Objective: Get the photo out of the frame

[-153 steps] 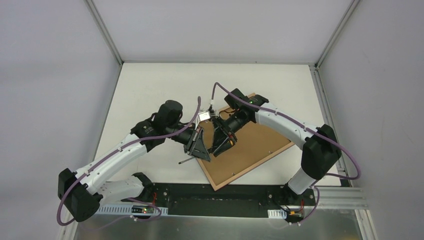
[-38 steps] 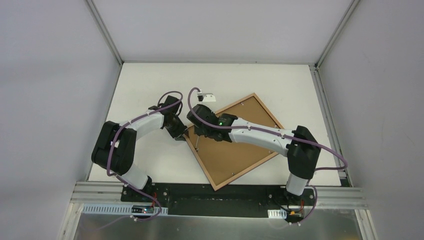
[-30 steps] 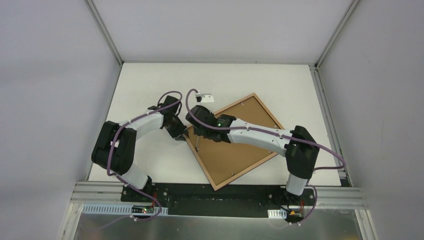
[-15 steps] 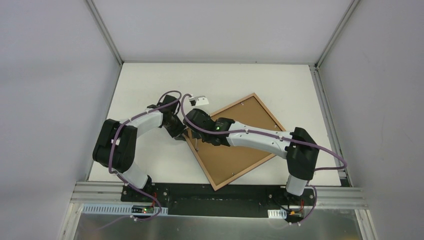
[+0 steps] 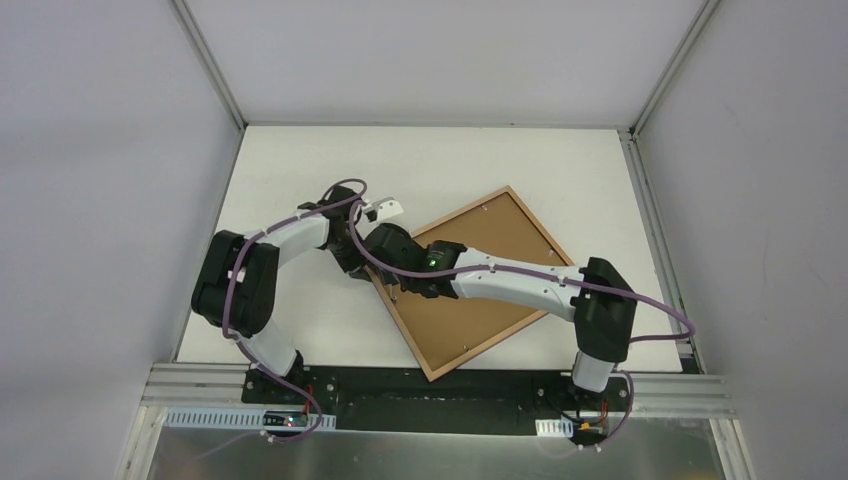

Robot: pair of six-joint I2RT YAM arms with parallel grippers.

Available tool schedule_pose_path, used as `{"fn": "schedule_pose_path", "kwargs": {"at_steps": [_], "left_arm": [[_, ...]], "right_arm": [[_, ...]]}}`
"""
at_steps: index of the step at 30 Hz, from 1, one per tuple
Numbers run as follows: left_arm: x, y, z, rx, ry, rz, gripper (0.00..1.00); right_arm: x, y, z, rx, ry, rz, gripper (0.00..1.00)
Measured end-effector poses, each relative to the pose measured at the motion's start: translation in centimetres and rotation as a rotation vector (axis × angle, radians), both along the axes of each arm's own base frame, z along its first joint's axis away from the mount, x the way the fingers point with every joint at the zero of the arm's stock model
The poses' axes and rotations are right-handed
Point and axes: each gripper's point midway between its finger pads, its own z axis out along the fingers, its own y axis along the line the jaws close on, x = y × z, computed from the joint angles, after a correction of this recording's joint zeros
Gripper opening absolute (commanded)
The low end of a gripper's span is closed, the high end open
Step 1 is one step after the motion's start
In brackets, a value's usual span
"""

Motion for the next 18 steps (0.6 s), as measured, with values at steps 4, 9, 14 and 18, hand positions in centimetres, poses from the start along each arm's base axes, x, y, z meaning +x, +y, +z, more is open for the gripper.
{"fn": "schedule_pose_path", "kwargs": {"at_steps": [4, 9, 14, 18], "left_arm": [[0.0, 0.0, 0.0, 0.004, 0.009, -0.006, 0.00], [0.0, 0.2, -0.1, 0.006, 0.020, -0.014, 0.00], [0.0, 0.2, 0.0, 0.010, 0.025, -0.023, 0.00], [0.1, 0.2, 0.0, 0.014, 0.026, -0.038, 0.00]], "right_arm": [[-1.0, 0.2, 0.2, -0.043, -0.018, 0.058, 0.00], [-2.0, 0.3, 0.2, -0.096, -0.042, 0.131, 0.00], [-2.5, 0.4, 0.3, -0.128, -0.055, 0.179, 0.00], [-2.9, 0.4, 0.3, -0.154, -0.059, 0.219, 0.00]]}}
